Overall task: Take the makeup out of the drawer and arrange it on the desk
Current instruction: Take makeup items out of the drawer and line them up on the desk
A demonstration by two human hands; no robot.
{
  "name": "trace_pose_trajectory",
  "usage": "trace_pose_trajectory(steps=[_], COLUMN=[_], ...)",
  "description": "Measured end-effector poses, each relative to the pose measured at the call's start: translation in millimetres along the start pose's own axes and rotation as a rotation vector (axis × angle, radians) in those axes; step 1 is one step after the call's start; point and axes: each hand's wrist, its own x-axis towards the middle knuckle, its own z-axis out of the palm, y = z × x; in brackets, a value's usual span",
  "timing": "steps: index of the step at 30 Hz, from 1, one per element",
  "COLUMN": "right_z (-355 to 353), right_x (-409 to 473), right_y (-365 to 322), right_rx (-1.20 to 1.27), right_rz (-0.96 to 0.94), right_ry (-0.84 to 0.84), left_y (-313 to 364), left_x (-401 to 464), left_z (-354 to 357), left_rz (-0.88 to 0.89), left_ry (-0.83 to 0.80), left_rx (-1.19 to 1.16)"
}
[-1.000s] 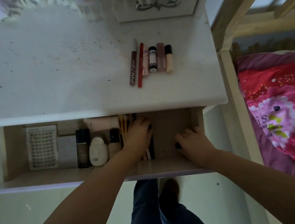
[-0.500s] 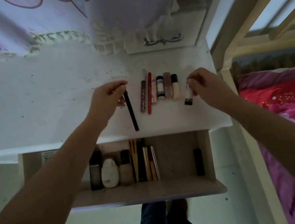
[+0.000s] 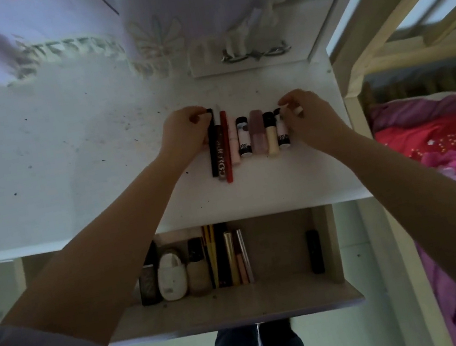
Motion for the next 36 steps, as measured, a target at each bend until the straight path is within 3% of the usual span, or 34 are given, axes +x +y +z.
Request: trace_pose_trajectory(steps=[4,7,8,10,12,14,17,23,27,32,36], right_z=[-8.7,-10.3,-6.7,11.0,37.6,63.3,93.8,107.3,95.1,88.6,84.9], right_x=[-32.5,-88.0,-108.4,-143.4,-162.5,-168.9,-163.5,-160.1,-167.6,-164.1,-156.5], right_y=[8.9,21.9,27.1,37.8,52.8,66.5,80.0,80.7,83.8,73.6,56.6], right_rx=[0.035,-0.016,-0.045,-0.168,-0.512,-0.863,-1.146,-1.249,-1.201,-1.224,-1.221], right_rz=[-0.023,-0.145,-0.165,-0.167,-0.183,-0.205,-0.192,-0.169,-0.233,-0.203,-0.165], right_ry=[-0.032,0.024,-0.026,-0.279,-0.55,-0.652,-0.624,-0.573,-0.59,-0.636,-0.704], left_y=[-8.0,-20.2,-27.2,-46.1,-71.6,-98.4,-120.3,-122.9,-121.3,-116.6,-110.6], left_x=[-27.8,-72.8,-94.6,-140.5,-172.2,-180.1,-165.0,-162.1,-161.3,-174.3,-188.0], left_z=[-8.0,-11.5,-9.3,4.5,31.2,61.9,91.7,123.3,115.8,96.6,85.0], left_rz=[-0.028,0.106,0.181,0.3,0.357,0.378,0.28,0.205,0.258,0.124,0.167], left_ry=[-0.093,-0.012,0.003,-0.081,-0.265,-0.375,-0.354,-0.282,-0.207,-0.281,-0.345], left_rx=[-0.053,0.041,0.02,0.018,0.215,0.467,0.578,0.923,0.877,0.325,0.274])
